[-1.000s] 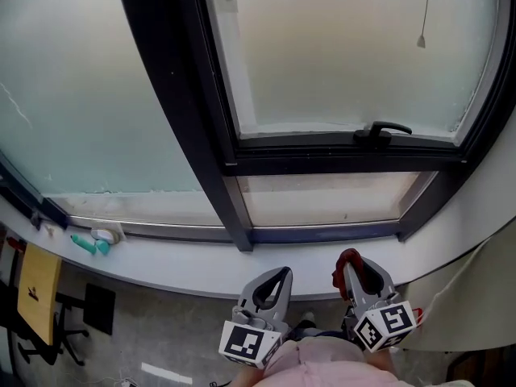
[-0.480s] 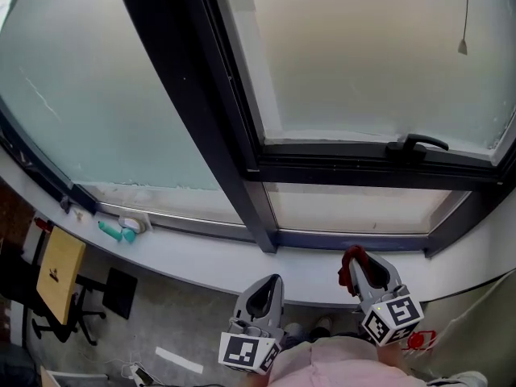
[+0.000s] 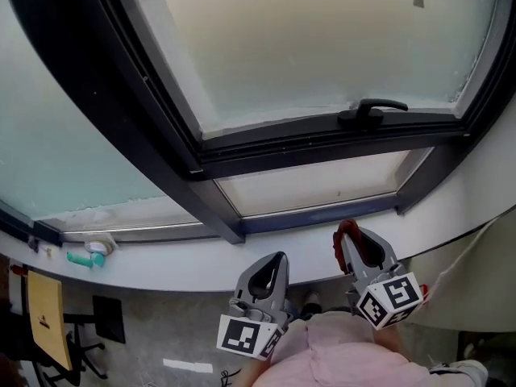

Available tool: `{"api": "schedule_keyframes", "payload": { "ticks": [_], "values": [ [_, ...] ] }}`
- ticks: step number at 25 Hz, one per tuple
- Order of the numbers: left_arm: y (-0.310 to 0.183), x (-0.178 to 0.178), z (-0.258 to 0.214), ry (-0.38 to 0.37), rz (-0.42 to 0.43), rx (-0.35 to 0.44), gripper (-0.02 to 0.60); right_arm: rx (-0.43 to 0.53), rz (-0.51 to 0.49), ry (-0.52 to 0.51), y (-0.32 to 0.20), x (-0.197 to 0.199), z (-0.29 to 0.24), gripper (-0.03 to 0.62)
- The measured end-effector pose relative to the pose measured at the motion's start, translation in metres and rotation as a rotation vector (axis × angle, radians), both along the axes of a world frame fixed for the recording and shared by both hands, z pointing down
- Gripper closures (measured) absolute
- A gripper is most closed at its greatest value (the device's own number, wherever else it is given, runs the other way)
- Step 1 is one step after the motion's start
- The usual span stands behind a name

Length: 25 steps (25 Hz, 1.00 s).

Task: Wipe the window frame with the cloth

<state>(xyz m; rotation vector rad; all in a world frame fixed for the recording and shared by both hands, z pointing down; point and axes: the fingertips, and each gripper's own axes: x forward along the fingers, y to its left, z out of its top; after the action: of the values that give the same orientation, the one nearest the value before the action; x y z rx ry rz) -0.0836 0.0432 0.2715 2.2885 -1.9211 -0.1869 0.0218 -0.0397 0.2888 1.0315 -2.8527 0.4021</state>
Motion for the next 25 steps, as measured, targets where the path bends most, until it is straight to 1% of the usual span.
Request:
{"api": "schedule_keyframes", "payload": {
  "ticks": [2,5,11,14,18,21,25],
  "values": [
    [-0.005,-0.003,-0.002,0.006,0.056,-0.002,0.584,0.003,0.045,0.002,-0.002,-0.003,-0.003,0.525],
    [-0.009,-0.026,-0.014,-0.013,0.088,0.009,0.584,0.015,0.064,0.001,-0.005,-0.026,-0.014,0.525],
    [-0.006,-0.089,-0.020,-0.028,0.078,0.045,0.584,0.118,-0.009,-0.017,-0.011,-0.103,-0.040,0.525],
    [0.003,-0.111,-0.011,-0.020,0.075,0.037,0.584,0.143,-0.037,-0.027,-0.009,-0.122,-0.050,0.525],
    [0.010,-0.129,-0.004,-0.001,0.079,0.018,0.584,0.124,0.006,0.008,-0.012,-0.115,-0.053,0.525],
    [0.005,-0.140,-0.003,-0.001,0.076,0.029,0.584,0.105,0.078,0.032,-0.029,-0.103,-0.044,0.525],
    [-0.004,-0.147,0.000,0.008,0.084,0.036,0.584,0.084,0.159,0.024,-0.047,-0.088,-0.041,0.525]
  ]
}}
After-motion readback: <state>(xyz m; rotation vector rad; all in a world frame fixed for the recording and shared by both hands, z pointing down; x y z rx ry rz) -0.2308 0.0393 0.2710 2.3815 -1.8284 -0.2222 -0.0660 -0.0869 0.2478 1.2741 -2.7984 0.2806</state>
